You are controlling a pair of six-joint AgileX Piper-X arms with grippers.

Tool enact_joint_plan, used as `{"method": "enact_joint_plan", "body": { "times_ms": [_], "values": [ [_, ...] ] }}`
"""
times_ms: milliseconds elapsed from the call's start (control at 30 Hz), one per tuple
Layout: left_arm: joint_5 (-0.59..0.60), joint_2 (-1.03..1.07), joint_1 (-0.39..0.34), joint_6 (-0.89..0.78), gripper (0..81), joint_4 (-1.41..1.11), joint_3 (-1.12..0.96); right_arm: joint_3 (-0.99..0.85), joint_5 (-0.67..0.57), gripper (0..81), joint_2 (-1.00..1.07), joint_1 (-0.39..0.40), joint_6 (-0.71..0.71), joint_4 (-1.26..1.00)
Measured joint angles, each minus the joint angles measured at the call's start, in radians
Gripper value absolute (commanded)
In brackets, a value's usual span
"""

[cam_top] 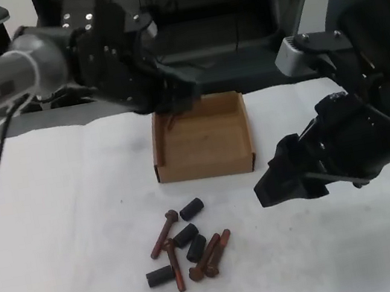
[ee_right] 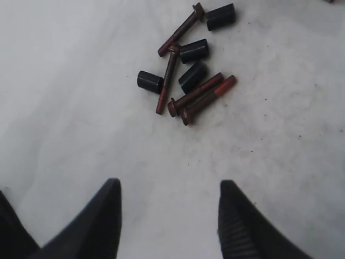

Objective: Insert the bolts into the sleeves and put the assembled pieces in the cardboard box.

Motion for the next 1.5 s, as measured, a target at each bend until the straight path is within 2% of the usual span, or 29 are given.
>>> {"method": "enact_joint_plan", "body": {
  "times_ms": [200, 533, 733, 833, 1200, 1500],
  "values": [
    [0.000, 0.109, -0.017, -0.034, 1.7, 0.023, -0.101, 0.000, -0.023, 55.4, 0.000, 0.000, 0.000, 0.012],
    [-0.016, 0.173, -0.027, -0.044, 1.8, 0.058, -0.113, 0.000, -0.029, 55.4, 0.000, 0.000, -0.001, 0.020],
    [-0.022, 0.173, -0.027, -0.044, 37.4, 0.058, -0.112, 0.000, -0.029, 55.4, 0.000, 0.000, -0.001, 0.020],
    [-0.022, 0.173, -0.027, -0.044, 46.3, 0.058, -0.112, 0.000, -0.029, 55.4, 0.000, 0.000, -0.001, 0.022],
    [-0.022, 0.160, -0.027, -0.041, 48.0, 0.173, -0.114, 0.000, -0.019, 55.4, -0.008, 0.000, -0.001, 0.035],
    [-0.022, 0.002, -0.014, 0.038, 47.3, 0.332, -0.114, 0.000, 0.044, 55.4, -0.108, 0.000, -0.007, 0.076]
  ]
}}
